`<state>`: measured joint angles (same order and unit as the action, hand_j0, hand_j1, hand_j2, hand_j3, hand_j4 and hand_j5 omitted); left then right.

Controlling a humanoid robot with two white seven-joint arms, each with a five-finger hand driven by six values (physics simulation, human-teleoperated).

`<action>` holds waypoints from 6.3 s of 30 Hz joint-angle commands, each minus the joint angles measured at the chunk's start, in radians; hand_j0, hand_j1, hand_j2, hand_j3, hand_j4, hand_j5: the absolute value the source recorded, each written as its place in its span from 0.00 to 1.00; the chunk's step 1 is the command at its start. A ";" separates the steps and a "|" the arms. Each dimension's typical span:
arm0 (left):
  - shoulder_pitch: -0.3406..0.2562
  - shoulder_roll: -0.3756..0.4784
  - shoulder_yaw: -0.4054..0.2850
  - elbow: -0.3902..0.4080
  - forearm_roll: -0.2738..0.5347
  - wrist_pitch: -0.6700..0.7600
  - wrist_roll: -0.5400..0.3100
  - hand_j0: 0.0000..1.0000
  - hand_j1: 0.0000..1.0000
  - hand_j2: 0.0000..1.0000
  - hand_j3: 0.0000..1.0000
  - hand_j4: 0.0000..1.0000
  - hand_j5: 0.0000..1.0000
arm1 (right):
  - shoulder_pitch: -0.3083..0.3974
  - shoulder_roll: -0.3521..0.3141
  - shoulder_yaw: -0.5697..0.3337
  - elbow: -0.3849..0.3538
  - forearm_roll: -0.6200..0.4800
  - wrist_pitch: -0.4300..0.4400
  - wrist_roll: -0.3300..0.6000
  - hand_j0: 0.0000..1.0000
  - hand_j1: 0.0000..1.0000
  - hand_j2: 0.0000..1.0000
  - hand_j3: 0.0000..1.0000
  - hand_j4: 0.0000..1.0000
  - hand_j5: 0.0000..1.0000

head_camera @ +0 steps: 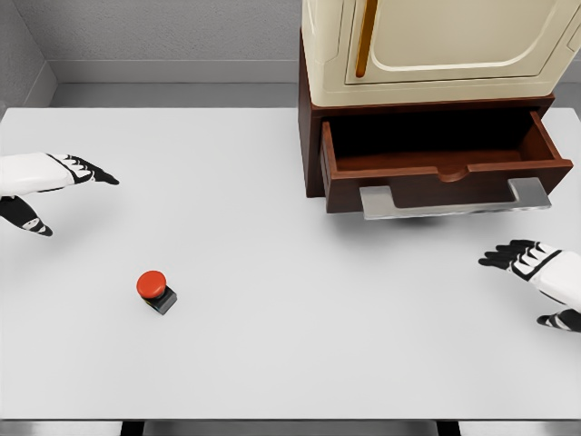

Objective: Put the switch into the drawer with left arm, and close the drawer with right arm

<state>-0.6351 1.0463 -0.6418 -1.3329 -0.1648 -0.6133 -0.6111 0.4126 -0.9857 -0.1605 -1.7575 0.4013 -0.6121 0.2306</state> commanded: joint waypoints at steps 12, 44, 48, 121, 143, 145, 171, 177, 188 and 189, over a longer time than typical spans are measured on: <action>0.008 0.047 -0.151 -0.252 0.002 0.002 0.000 1.00 1.00 1.00 1.00 1.00 1.00 | -0.003 -0.010 -0.093 0.004 -0.007 0.001 0.032 0.89 0.89 0.89 0.89 0.89 0.89; -0.006 -0.005 -0.257 -0.376 -0.067 0.002 0.000 0.79 0.79 0.79 0.79 0.79 0.79 | -0.026 0.065 -0.231 0.009 -0.064 0.001 0.279 0.52 0.52 0.52 0.52 0.52 0.52; -0.006 0.000 -0.257 -0.376 -0.070 0.002 0.000 0.71 0.71 0.71 0.71 0.71 0.71 | -0.034 0.068 -0.229 0.006 -0.076 0.001 0.280 0.52 0.52 0.52 0.52 0.52 0.52; -0.492 -0.721 -0.162 -0.043 -0.042 0.002 0.000 0.39 0.39 0.39 0.39 0.39 0.39 | -0.163 0.055 -0.148 0.001 -0.223 0.001 0.380 0.55 0.55 0.55 0.55 0.55 0.55; -0.469 -0.976 -0.098 0.031 -0.475 0.002 0.000 0.39 0.39 0.39 0.39 0.39 0.39 | -0.150 0.044 -0.154 0.001 -0.248 0.001 0.380 0.56 0.56 0.56 0.56 0.56 0.56; -0.466 -0.976 -0.096 0.031 -0.478 0.002 0.000 0.40 0.40 0.40 0.40 0.40 0.40 | -0.150 0.042 -0.152 0.001 -0.266 0.001 0.380 0.56 0.56 0.56 0.56 0.56 0.56; -0.431 -1.006 -0.088 0.066 -0.469 0.002 0.000 0.91 0.91 0.91 0.91 0.91 0.91 | -0.149 0.041 -0.149 0.000 -0.266 0.001 0.380 0.56 0.56 0.56 0.56 0.56 0.56; -0.434 -1.022 -0.090 0.060 -0.463 0.002 0.000 0.91 0.91 0.91 0.91 0.91 0.91 | -0.149 0.041 -0.148 0.000 -0.268 0.001 0.380 0.56 0.56 0.56 0.56 0.56 0.56; -0.483 -0.399 -0.470 -0.212 0.596 0.002 0.000 0.94 0.94 0.94 0.94 0.94 0.94 | -0.147 0.042 -0.137 0.000 -0.268 0.001 0.380 0.56 0.56 0.56 0.56 0.56 0.56; -0.485 -0.370 -0.499 -0.255 0.611 0.002 0.000 0.94 0.94 0.94 0.94 0.94 0.94 | -0.147 0.042 -0.136 0.000 -0.268 0.001 0.380 0.56 0.56 0.56 0.56 0.56 0.56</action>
<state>-1.1198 0.5637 -1.0370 -1.5183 0.2840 -0.6138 -0.6114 0.2654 -0.9426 -0.2992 -1.7568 0.1406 -0.6138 0.6112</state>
